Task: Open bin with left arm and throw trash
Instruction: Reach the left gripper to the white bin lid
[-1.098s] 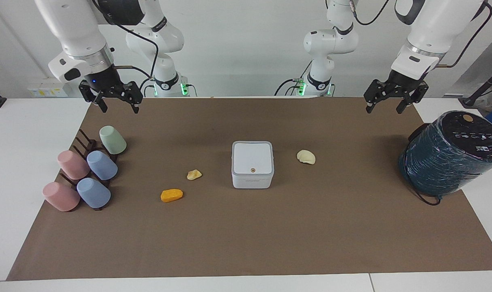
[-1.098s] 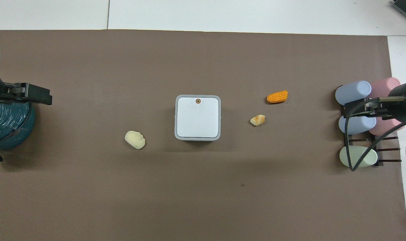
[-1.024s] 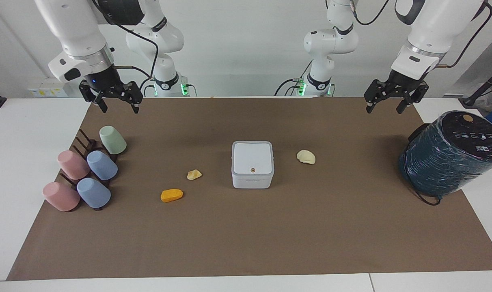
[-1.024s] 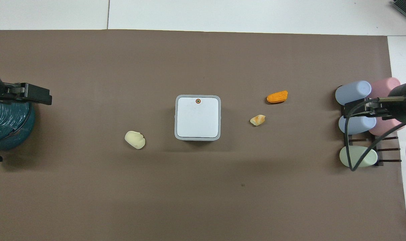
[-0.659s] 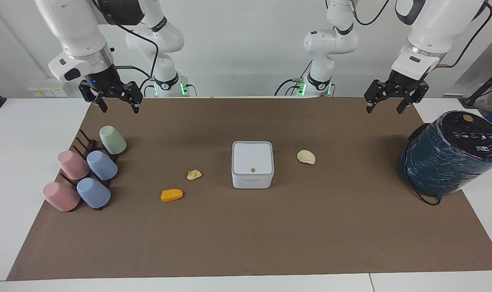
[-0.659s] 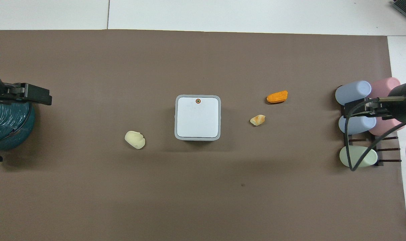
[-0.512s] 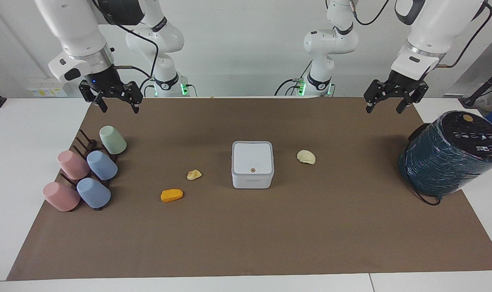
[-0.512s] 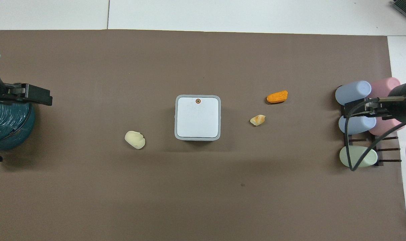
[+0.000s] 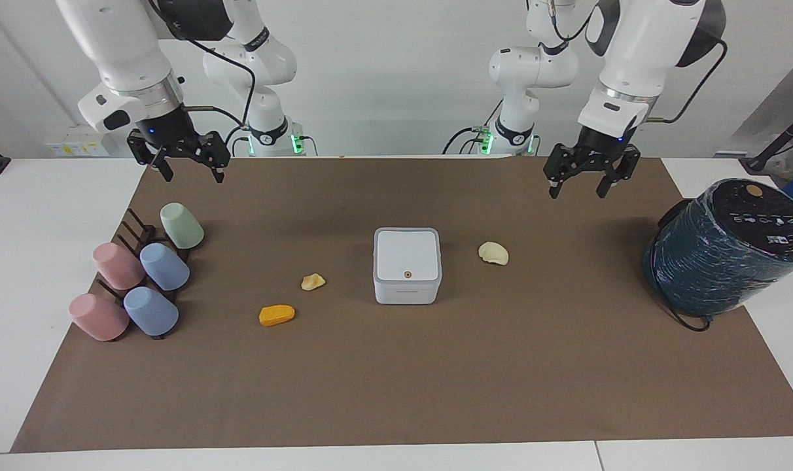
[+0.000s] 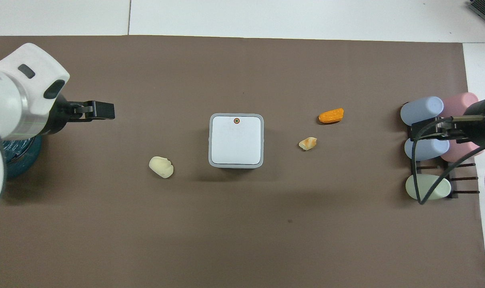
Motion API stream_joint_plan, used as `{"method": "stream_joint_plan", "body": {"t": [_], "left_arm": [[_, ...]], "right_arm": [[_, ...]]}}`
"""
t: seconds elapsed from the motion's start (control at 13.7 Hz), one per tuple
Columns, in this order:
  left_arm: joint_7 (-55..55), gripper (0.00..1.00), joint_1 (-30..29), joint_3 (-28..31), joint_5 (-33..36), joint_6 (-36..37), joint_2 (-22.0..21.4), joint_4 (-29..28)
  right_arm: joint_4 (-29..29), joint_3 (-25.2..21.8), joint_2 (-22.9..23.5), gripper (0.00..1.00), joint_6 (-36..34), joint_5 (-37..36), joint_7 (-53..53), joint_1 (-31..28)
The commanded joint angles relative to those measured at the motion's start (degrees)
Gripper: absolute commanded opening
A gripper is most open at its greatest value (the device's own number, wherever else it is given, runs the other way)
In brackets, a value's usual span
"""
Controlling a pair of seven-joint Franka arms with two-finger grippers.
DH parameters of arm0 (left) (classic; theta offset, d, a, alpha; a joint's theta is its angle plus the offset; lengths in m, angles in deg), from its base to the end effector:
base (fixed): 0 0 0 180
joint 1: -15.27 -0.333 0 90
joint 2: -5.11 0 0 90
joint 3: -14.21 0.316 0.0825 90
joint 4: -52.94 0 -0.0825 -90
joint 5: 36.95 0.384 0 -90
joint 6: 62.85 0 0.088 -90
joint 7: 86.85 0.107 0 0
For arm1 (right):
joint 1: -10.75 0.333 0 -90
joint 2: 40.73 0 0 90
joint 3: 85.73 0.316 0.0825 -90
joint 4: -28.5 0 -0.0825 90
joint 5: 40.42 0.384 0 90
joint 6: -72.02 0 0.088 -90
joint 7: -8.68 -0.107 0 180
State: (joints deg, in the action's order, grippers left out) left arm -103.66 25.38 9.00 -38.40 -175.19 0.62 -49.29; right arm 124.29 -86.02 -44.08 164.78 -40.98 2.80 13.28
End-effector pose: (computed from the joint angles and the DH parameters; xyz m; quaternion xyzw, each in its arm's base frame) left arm 0.5405 -0.1516 0.6030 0.9917 0.0159 0.1195 0.0435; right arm 0.5393 0.0200 0.6129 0.9995 -0.0315 0.0031 0.0045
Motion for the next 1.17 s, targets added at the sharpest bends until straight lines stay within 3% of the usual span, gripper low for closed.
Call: {"method": "stream_joint_plan", "body": {"t": [0.0,0.37,0.59,0.66,0.8,0.95,1.1], "left_arm": [[-7.9,1.00,3.7,0.6,-0.2,-8.1,-0.8,-3.8],[-22.8,1.00,10.9,0.6,-1.4,-27.5,8.8,-4.4],[-25.6,1.00,14.1,0.6,-1.4,-31.9,13.1,-4.6],[-25.5,0.88,14.5,0.6,-1.4,-32.8,13.4,-4.9],[-25.3,0.50,14.9,0.6,-1.4,-33.4,13.6,-5.3],[-25.3,0.31,16.0,0.6,-1.5,-33.8,13.8,-5.3],[-25.5,0.25,17.3,0.6,-1.5,-34.5,14.8,-5.3]], "right_arm": [[0.7,0.2,-0.7,1.00,0.0,1.1,-0.5,-0.7],[0.7,0.2,-0.7,1.00,0.0,1.1,-0.5,-0.6],[0.7,0.2,-0.7,1.00,0.0,1.1,-0.5,-0.6],[0.7,0.2,-0.7,1.00,-0.2,1.1,-0.4,-0.6],[0.8,0.3,-0.9,1.00,-2.3,1.1,0.0,-0.7],[0.7,0.3,-0.9,1.00,-2.3,1.1,-0.2,-0.2],[0.7,0.3,-1.2,1.00,-2.3,1.1,0.0,-0.1]]}}
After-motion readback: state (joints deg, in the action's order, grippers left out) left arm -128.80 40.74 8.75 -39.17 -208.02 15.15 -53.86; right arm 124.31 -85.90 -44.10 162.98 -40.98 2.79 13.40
